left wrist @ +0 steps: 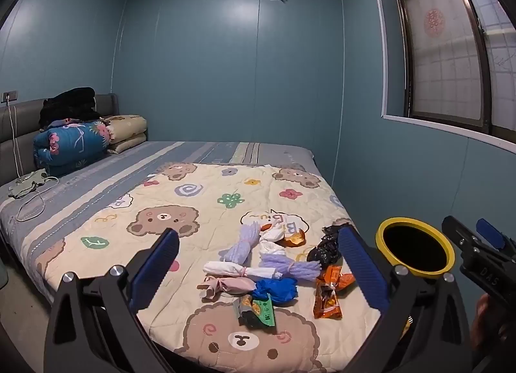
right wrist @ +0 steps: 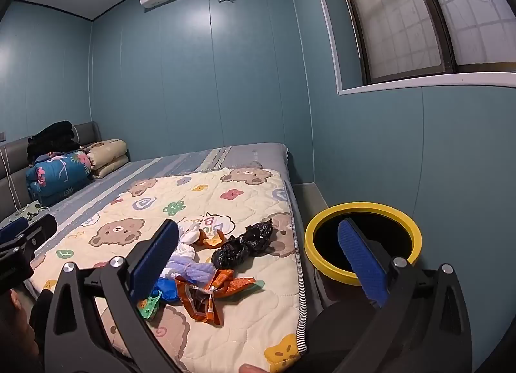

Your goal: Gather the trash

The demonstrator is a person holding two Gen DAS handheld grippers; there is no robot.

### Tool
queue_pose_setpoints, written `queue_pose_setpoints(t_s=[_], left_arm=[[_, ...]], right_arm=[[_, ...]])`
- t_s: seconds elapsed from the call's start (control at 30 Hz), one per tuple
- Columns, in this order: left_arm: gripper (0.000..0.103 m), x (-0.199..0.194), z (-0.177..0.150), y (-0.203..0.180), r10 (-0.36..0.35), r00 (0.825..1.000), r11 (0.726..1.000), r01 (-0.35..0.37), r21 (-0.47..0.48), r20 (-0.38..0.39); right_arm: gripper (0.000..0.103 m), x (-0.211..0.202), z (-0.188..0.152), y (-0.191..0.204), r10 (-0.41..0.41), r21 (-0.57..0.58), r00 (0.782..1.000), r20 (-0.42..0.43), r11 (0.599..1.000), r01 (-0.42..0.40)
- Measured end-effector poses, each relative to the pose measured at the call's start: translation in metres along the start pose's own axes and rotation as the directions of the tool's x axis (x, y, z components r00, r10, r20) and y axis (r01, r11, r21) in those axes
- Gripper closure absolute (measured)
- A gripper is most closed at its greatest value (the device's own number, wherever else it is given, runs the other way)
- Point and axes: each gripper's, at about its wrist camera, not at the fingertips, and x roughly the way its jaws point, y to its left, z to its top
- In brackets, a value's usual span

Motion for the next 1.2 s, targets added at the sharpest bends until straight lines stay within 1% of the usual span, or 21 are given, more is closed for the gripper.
queue_pose_setpoints(t_s=[0.27, 0.37, 0.4, 0.73, 1.2], left_arm=[[0.007, -0.0011, 0.0, 0.0001, -0.007, 1.0, 1.0, 0.007, -0.01, 0.001], [0.007, -0.0027, 0.0026, -0.0062, -0.007, 1.0, 1.0, 0.007, -0.007, 0.0], [0.007, -0.0018, 0.0016, -0.0015, -0.011, 1.0, 1.0, 0.011, -0.018, 0.001], [0.007, 0.0009, -0.0022, 0.0005, -0.016, 1.0, 0.999, 0.016, -0.03, -0.001], [0.007, 0.0017, -0.0007, -0.0002, -0.017, 1.0, 0.999, 0.017, -0.029, -0.006]], right_arm=[[0.008, -0.0005, 0.0013, -0.0006, 0.0, 0.002, 1.0, -0.002, 1.0, 0.0], [0.008, -0.0013, 0.0015, 0.0004, -0.001, -0.002, 1.0, 0.003, 1.0, 0.001], [0.008, -0.0014, 0.0018, 0.0005, 0.0, -0.002, 1.0, 0.002, 1.0, 0.0], [0.008, -0.0014, 0.0021, -0.001, -0.003, -0.002, 1.0, 0.002, 1.0, 0.003], [0.008, -0.0009, 0.0045, -0.0014, -0.001, 0.001, 1.0, -0.005, 1.0, 0.001]])
